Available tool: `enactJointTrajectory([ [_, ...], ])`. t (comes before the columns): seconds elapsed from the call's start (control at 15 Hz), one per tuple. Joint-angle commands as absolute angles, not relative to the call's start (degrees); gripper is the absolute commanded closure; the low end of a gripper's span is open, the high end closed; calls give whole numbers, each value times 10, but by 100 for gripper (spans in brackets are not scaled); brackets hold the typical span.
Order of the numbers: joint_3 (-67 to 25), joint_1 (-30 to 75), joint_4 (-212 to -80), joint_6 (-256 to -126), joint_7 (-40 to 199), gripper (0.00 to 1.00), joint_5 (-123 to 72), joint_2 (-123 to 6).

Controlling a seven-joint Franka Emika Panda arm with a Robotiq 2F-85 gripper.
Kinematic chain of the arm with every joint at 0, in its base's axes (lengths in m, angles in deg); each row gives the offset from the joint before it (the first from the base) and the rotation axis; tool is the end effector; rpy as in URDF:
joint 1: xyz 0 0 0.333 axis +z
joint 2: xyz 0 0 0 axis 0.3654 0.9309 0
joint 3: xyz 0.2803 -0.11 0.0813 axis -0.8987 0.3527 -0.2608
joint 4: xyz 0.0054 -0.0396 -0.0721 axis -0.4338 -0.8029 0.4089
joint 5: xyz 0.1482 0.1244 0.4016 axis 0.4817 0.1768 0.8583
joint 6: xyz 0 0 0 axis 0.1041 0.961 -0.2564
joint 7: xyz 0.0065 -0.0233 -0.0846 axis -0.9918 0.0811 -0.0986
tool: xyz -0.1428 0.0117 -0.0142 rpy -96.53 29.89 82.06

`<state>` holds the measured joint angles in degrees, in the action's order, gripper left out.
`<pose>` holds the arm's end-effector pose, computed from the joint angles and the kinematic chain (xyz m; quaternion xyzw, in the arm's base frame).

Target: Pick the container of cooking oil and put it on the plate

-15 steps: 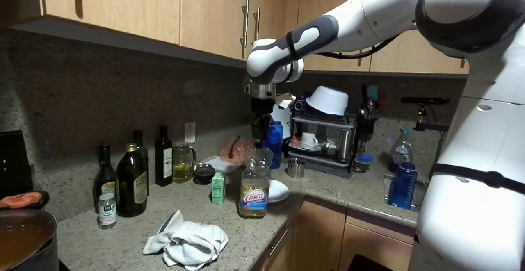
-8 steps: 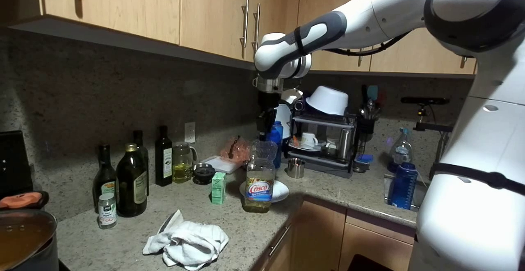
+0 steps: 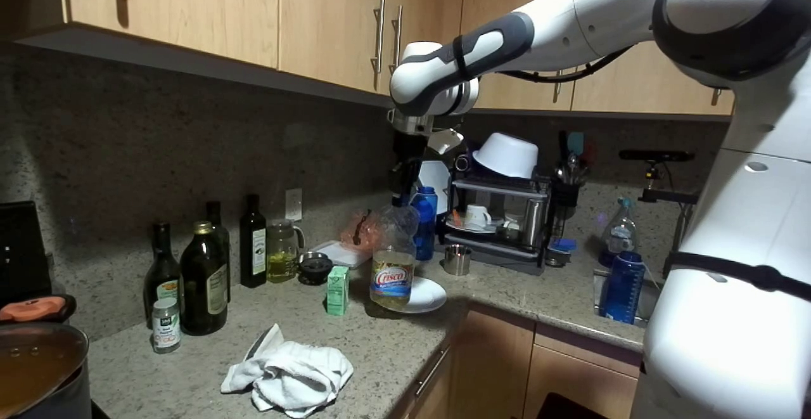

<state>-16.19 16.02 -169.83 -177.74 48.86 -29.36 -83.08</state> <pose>0.5763 -0.1581 0.4743 0.9851 0.1246 0.0905 0.0765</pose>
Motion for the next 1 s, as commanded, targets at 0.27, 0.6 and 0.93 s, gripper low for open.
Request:
enactJointTrajectory([
  [0.27, -164, 158, -1676, -1772, 494, 79, -296, -804],
  [0.6, -161, 150, -1644, -1769, 508, 79, -287, -769],
  [0.93, -156, 136, -1620, -1767, 513, 79, -279, -755],
])
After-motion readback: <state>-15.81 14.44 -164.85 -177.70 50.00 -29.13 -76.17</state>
